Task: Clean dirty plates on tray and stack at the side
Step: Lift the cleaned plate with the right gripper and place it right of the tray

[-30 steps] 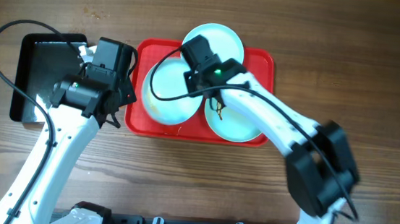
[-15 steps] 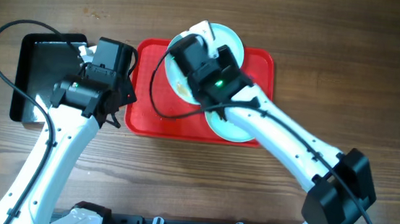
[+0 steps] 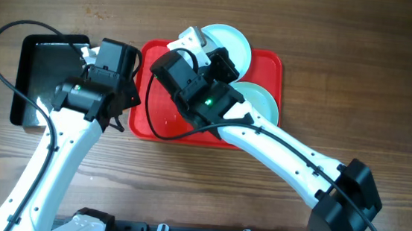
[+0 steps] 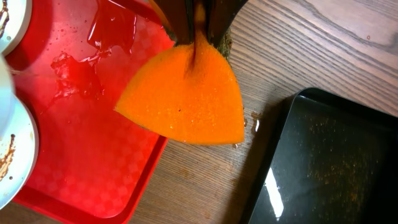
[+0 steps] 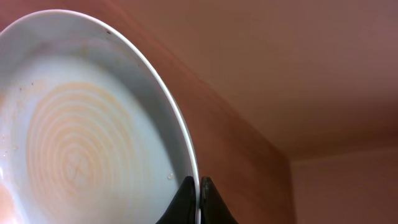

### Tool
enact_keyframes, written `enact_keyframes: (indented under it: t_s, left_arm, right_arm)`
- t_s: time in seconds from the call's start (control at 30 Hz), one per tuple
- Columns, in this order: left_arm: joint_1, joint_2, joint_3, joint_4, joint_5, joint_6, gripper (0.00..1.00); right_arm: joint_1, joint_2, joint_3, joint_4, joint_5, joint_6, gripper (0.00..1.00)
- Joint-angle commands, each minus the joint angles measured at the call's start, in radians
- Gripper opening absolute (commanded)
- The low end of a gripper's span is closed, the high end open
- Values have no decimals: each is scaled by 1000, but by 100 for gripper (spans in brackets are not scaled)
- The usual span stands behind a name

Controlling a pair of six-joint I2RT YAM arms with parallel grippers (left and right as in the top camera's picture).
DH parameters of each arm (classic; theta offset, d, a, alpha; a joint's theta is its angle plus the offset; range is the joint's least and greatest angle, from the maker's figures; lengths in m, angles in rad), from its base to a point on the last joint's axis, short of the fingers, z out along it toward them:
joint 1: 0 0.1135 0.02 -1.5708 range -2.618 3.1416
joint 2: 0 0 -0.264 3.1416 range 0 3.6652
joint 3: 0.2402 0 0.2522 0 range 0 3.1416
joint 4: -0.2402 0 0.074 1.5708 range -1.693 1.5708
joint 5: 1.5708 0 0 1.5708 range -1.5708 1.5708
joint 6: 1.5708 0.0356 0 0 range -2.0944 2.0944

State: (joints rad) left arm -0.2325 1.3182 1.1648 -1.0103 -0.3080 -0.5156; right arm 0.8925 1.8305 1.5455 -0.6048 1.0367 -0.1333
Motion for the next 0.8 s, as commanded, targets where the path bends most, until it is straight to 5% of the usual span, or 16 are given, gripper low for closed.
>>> enact_keyframes:
  t_s: [0.0,0.23,0.37,0.77]
  left_arm:
    - [6,4,11,5,4,-18,4]
    - [6,4,11,14,4,-17,4]
    - [6,4,11,20,4,-18,4]
    - [6,4,11,21,4,-17,4]
  right_arm:
    - [6,-13,16,25,138,-73,4]
    - [6,-13,16,70,224,-72,5]
    - [6,-13,16,50,181,71,4]
    - [-126,-30,16,-139,-702,675,4]
